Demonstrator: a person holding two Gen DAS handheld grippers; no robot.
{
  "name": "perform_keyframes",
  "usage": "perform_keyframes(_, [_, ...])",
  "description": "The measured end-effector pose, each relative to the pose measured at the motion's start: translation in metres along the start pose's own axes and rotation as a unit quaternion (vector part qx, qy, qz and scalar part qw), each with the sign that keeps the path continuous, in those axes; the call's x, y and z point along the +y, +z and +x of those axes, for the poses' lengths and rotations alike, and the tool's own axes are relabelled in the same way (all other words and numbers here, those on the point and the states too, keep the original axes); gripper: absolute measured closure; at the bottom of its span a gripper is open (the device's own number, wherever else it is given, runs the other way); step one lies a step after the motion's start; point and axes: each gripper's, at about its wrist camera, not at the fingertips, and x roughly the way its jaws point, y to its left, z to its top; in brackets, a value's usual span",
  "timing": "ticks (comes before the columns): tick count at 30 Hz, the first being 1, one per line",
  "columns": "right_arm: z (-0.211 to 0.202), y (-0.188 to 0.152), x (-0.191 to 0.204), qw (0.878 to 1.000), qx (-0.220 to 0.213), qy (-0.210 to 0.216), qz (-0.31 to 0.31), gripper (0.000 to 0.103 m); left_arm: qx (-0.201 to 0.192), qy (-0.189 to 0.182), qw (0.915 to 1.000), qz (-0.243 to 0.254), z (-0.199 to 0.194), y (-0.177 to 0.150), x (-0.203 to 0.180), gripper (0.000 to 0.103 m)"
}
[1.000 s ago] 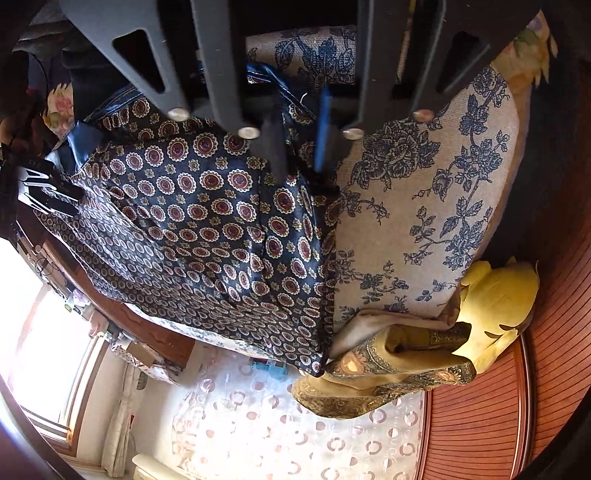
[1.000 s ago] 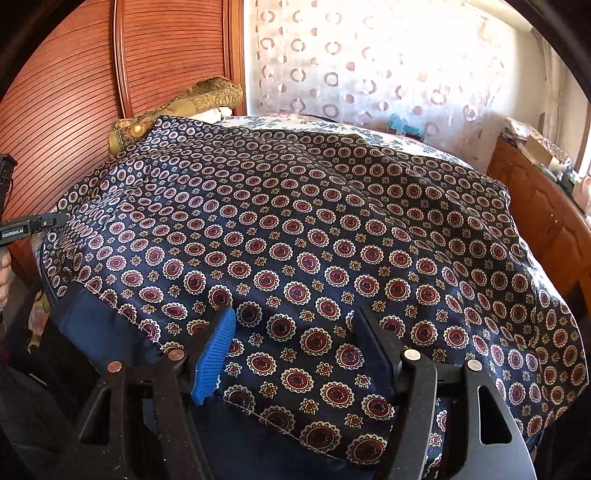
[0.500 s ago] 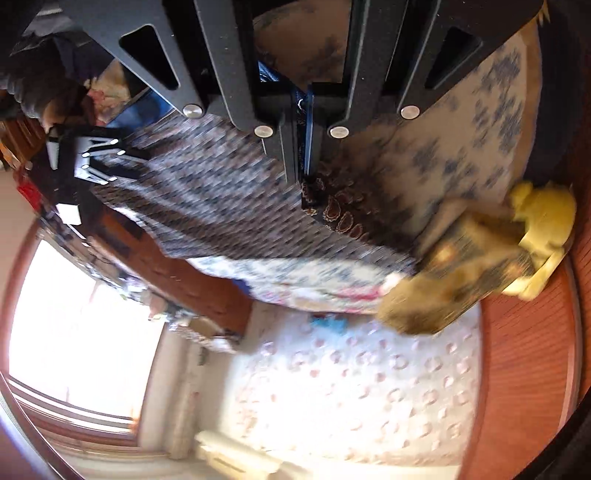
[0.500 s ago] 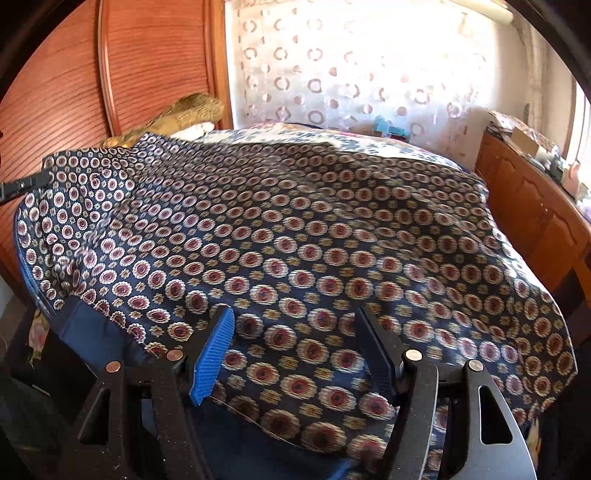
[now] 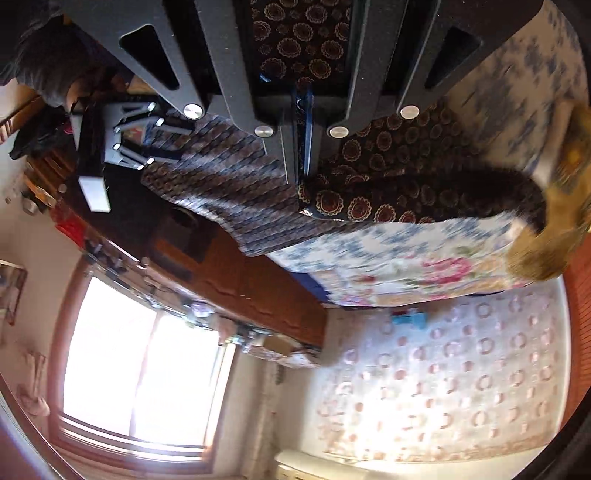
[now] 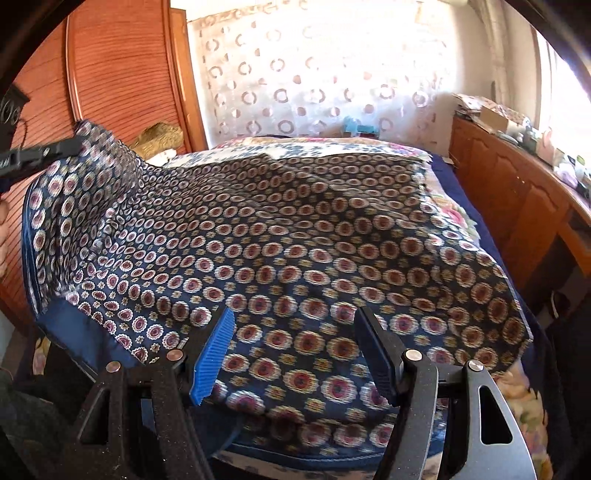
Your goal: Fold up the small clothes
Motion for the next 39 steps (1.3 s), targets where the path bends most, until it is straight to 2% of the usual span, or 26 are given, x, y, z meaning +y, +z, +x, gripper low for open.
perform_keyframes(5, [-0.013, -0.008, -0.019, 1.0, -0.007, -0.006, 0.015, 0.034, 0.005, -0.041, 0.9984, 0.039, 0.029, 0.032, -0.047, 0.1])
perform_keyframes(10, [-0.028, -0.018, -0.037, 0.999, -0.013, -0.01, 0.029, 0.034, 0.019, -0.074, 0.9948, 0.067, 0.054, 0.047, -0.089, 0.1])
perform_keyframes(16, [-0.047, -0.028, -0.056, 0.999, -0.021, -0.019, 0.043, 0.034, 0.061, -0.09, 0.9904, 0.085, 0.091, 0.05, -0.116, 0.1])
perform_keyframes(22, [-0.063, -0.036, -0.067, 0.998, -0.023, -0.025, 0.05, 0.034, 0.074, -0.08, 0.9889, 0.101, 0.094, 0.04, -0.117, 0.099])
perform_keyframes(24, [-0.06, -0.034, -0.068, 0.998, -0.022, -0.027, 0.05, 0.034, 0.074, -0.071, 0.9888, 0.108, 0.093, 0.038, -0.113, 0.093])
perform_keyframes(26, [-0.063, -0.035, -0.068, 0.998, -0.022, -0.028, 0.053, 0.034, 0.069, -0.059, 0.9894, 0.113, 0.089, 0.036, -0.107, 0.069])
perform_keyframes(28, [-0.068, -0.035, -0.068, 0.998, -0.023, -0.029, 0.053, 0.034, 0.066, -0.056, 0.9897, 0.114, 0.087, 0.032, -0.099, 0.056])
perform_keyframes(31, [-0.06, -0.031, -0.062, 0.998, -0.022, -0.03, 0.051, 0.034, 0.071, -0.042, 0.9905, 0.11, 0.085, 0.024, -0.082, 0.028])
perform_keyframes(32, [-0.061, -0.03, -0.062, 0.998, -0.022, -0.03, 0.05, 0.034, 0.076, -0.037, 0.9902, 0.111, 0.085, 0.019, -0.075, 0.025])
perform_keyframes(35, [-0.053, -0.025, -0.062, 0.998, -0.023, -0.03, 0.048, 0.034, 0.1, -0.022, 0.9885, 0.111, 0.09, 0.003, -0.057, 0.025])
perform_keyframes(39, [-0.048, -0.021, -0.061, 0.998, -0.022, -0.025, 0.044, 0.034, 0.131, 0.005, 0.9875, 0.088, 0.094, -0.023, -0.026, 0.025])
